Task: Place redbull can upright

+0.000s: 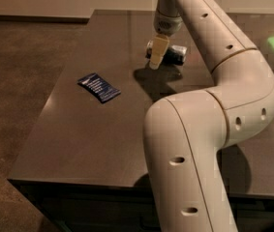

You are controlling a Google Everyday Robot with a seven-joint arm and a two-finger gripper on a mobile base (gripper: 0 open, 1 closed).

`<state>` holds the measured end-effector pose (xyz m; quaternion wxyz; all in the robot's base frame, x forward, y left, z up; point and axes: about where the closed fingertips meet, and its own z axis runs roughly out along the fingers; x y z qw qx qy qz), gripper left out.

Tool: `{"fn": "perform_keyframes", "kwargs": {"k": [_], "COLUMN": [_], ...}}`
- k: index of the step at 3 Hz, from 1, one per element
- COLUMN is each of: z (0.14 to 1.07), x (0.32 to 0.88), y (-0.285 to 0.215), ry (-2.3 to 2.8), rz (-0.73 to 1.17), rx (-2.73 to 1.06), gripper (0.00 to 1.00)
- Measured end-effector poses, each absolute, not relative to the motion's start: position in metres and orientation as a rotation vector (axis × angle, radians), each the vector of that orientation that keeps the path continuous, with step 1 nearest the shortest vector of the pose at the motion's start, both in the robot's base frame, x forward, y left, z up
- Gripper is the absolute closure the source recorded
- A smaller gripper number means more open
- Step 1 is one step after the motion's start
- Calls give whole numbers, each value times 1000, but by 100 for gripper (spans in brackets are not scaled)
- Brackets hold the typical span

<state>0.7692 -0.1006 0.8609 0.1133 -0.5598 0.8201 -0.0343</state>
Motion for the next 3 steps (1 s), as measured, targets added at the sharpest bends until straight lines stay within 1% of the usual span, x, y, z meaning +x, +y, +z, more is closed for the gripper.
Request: {"fn": "perform_keyframes", "kwargs": {"k": [1,3], "z": [855,858], "x": [772,772], "y": [-98,-100], "ry": [2407,2385], "rz": [-112,-103], "rx": [-1666,-1692], "gripper": [17,63]}}
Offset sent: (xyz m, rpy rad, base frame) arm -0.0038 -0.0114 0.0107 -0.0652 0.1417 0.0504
